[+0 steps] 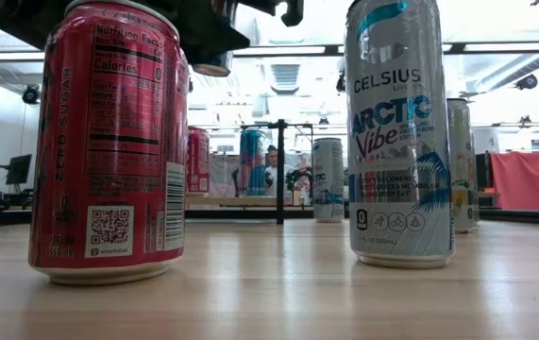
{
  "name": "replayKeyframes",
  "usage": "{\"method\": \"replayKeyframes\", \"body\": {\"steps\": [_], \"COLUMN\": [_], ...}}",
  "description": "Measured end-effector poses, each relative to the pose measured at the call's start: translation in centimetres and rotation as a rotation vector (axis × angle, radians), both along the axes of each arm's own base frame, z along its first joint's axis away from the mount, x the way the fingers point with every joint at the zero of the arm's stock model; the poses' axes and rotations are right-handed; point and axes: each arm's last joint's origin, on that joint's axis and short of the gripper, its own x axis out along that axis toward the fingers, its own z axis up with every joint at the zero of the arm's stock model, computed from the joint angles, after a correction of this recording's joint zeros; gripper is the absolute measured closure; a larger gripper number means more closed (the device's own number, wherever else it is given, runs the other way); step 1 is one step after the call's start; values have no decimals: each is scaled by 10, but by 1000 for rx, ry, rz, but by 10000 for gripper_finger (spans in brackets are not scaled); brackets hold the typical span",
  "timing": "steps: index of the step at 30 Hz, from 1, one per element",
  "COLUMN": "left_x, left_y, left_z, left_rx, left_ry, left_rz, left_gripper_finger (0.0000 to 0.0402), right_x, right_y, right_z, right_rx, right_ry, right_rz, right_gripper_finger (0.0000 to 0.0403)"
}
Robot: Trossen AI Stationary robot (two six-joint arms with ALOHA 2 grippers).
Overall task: Place canned beverage on shelf
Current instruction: Put the bottom blue and silver soda can on the shelf aligned with the other blue and silver soda can
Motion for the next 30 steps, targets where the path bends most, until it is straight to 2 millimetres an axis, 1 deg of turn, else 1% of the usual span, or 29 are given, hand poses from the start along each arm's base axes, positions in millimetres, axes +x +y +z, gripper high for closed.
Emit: {"method": "replayKeyframes", "body": {"steps": [3,13,16,19,22,25,30], "left_x": [-3,-5,-5,-5,-6,-9,-11], "left_y": [1,1,1,1,2,3,4], "left_z": [0,2,2,0,-3,-7,-13], "left_rx": [0,17,23,36,60,97,120], "left_ry": [-1,9,19,43,88,178,266], "left_rz": [-2,-2,-2,3,39,63,64], "left_gripper_finger": [201,201,201,201,201,201,201], "right_x": [0,0,0,0,1,4,4], "right_y": [0,-1,-1,-1,-2,-2,-4], "right_z": [0,0,-2,-2,3,12,32], "right_rx": [-1,-4,1,16,19,30,62], "right_ry": [0,0,16,38,104,230,456], "right_rz": [3,3,3,-3,-10,-11,-23], "right_gripper_finger": [175,169,148,114,82,62,57]}}
